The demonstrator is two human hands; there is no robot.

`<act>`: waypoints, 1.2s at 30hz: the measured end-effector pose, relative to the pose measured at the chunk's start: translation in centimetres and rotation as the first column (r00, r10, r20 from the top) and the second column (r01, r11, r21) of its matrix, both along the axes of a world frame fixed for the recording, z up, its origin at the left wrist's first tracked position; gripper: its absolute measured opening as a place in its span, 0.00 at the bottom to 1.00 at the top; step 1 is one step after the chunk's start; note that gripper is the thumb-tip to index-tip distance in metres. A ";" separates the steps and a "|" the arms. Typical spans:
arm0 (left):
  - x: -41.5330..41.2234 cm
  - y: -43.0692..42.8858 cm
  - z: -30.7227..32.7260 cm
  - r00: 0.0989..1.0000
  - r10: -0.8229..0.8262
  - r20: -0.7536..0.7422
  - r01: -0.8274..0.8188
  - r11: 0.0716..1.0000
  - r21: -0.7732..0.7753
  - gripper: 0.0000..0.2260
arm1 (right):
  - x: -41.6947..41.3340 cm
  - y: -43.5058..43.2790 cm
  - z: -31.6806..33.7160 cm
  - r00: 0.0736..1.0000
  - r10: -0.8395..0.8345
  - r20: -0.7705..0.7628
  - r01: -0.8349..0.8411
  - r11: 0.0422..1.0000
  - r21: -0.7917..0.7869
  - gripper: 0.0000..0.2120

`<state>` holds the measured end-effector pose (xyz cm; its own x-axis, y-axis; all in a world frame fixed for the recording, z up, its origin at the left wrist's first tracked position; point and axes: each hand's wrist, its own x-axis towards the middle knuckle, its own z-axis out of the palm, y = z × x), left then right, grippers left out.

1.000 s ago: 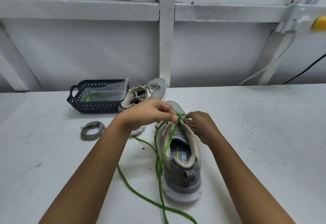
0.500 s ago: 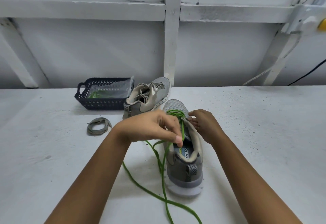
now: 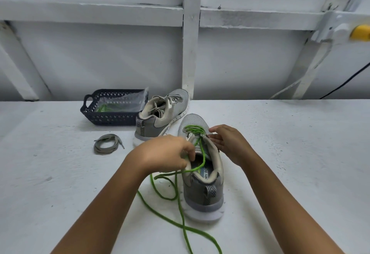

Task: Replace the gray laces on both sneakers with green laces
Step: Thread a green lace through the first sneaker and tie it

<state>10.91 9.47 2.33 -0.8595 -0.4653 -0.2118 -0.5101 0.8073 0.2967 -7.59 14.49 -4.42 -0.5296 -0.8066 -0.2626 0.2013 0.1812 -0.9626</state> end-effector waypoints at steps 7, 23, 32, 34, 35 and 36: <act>1.2 -0.9 2.1 0.893 0.242 -0.380 -0.083 0.917 0.389 0.14 | 0.4 0.5 1.6 0.997 0.016 -0.079 -0.019 0.999 -0.044 0.08; -2.0 -4.5 6.9 0.545 0.699 -0.464 0.319 0.339 0.885 0.09 | 4.9 1.7 11.0 0.661 0.637 -0.396 -0.708 0.705 -0.048 0.09; -0.9 -4.4 2.3 0.784 0.448 -0.430 0.300 0.332 0.894 0.14 | 1.1 -1.0 14.5 0.965 0.184 0.187 -0.052 0.832 -0.552 0.13; -0.5 -4.7 2.1 0.775 0.431 -0.462 0.321 0.362 0.875 0.10 | 0.2 -2.0 14.0 0.947 0.107 0.304 0.091 0.815 -0.572 0.12; -0.5 -4.8 2.0 0.770 0.440 -0.462 0.314 0.369 0.875 0.09 | -0.3 -2.5 13.6 0.935 0.073 0.346 0.144 0.814 -0.562 0.11; -0.4 -4.9 2.1 0.766 0.454 -0.456 0.297 0.380 0.876 0.09 | -0.5 -3.0 13.1 0.930 0.042 0.366 0.170 0.831 -0.529 0.11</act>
